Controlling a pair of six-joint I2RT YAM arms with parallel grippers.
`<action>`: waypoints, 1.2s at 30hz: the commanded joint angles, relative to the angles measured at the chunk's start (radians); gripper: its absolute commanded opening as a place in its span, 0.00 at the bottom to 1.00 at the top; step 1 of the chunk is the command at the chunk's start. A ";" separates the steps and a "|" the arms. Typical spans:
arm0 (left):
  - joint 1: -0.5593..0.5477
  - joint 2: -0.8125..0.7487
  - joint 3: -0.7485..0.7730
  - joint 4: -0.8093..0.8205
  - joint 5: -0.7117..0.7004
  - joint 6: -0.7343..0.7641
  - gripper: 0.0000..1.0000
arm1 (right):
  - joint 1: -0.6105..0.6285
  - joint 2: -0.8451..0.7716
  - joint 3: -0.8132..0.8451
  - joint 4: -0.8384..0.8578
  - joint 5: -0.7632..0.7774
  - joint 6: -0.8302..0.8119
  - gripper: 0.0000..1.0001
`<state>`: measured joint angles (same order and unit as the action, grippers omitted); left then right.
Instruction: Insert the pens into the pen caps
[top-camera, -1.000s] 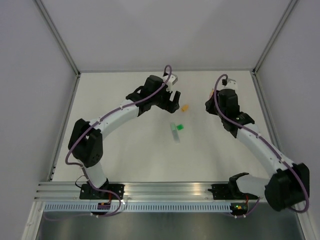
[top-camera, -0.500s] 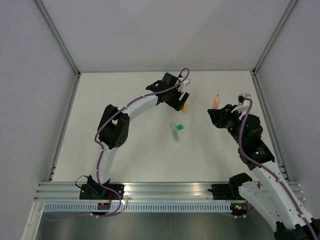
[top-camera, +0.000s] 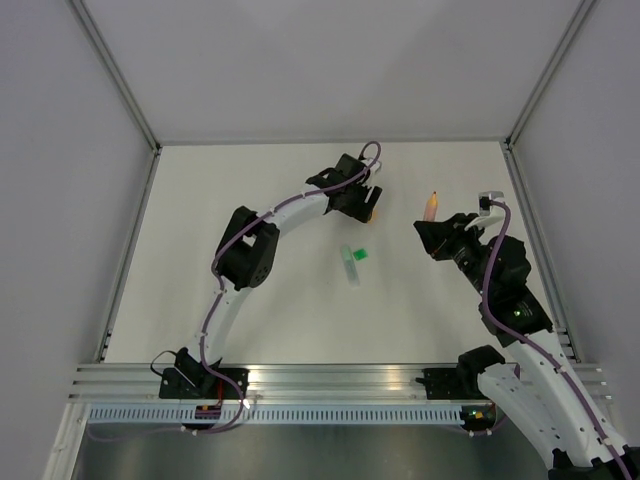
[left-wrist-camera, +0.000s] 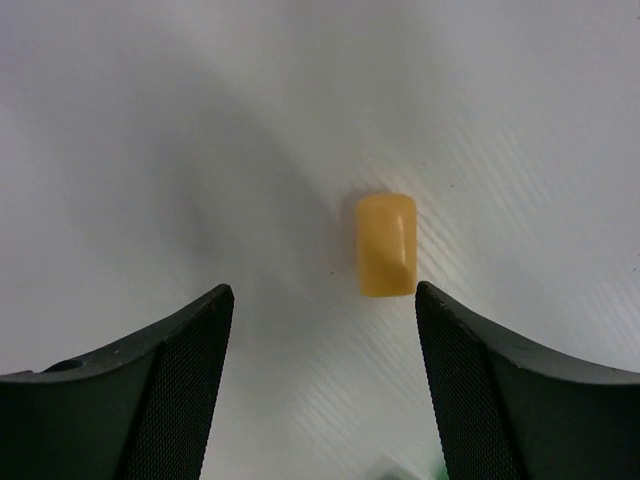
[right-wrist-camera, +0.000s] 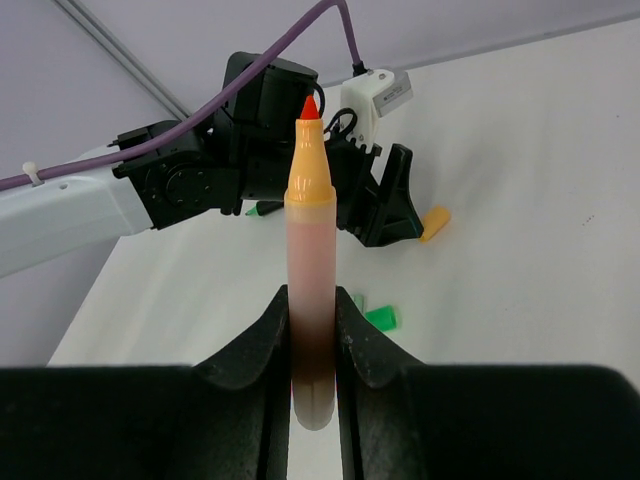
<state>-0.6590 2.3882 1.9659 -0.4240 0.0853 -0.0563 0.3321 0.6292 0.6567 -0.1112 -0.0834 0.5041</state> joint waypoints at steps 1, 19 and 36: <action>-0.024 0.025 0.074 0.041 -0.042 -0.045 0.78 | 0.001 -0.011 0.000 0.041 -0.021 -0.004 0.00; -0.073 0.100 0.148 -0.028 -0.157 -0.051 0.68 | 0.001 -0.056 0.003 0.022 -0.019 -0.007 0.00; -0.108 0.160 0.228 -0.094 -0.217 -0.002 0.52 | 0.001 -0.082 0.003 0.013 -0.019 -0.007 0.00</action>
<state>-0.7658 2.5137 2.1490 -0.4850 -0.1043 -0.0700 0.3321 0.5625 0.6563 -0.1158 -0.0925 0.5014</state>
